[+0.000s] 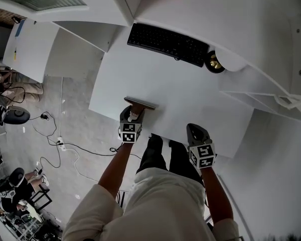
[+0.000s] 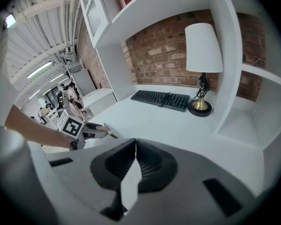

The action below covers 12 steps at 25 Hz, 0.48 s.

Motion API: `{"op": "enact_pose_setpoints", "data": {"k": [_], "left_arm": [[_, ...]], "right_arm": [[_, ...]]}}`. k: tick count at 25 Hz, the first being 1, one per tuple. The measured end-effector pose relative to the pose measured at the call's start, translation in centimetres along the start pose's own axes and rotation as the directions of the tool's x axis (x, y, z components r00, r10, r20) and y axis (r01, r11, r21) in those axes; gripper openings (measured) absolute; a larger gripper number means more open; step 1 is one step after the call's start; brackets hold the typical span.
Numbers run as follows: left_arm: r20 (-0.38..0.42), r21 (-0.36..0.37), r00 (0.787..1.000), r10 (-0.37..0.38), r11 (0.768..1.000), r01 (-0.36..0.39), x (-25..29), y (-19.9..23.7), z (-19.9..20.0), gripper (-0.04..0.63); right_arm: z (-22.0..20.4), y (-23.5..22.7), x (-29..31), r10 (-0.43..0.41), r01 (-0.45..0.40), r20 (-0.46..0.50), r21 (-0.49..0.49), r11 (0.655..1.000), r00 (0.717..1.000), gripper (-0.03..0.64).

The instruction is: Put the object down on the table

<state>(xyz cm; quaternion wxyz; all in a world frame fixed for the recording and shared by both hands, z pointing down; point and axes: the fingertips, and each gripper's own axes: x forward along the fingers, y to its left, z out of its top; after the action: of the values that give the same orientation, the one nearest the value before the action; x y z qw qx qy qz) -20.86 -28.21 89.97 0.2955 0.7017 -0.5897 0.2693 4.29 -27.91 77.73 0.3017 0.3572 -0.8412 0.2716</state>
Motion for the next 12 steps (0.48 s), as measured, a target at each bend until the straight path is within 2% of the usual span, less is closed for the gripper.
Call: {"op": "enact_pose_setpoints", "data": {"k": [5, 12], "left_arm": [[-0.031, 0.029, 0.999, 0.01, 1.0, -0.009, 0.8, 0.3, -0.8, 0.268], [-0.101, 0.11, 0.995, 0.028, 0.994, -0.017, 1.7, 0.3, -2.9, 0.27]], "right_arm": [[-0.3, 0.1, 0.3, -0.002, 0.002, -0.001, 0.013, 1.0, 1.0, 0.003], [-0.8, 0.4, 0.7, 0.0, 0.0, -0.006, 0.031, 1.0, 1.0, 0.003]]}}
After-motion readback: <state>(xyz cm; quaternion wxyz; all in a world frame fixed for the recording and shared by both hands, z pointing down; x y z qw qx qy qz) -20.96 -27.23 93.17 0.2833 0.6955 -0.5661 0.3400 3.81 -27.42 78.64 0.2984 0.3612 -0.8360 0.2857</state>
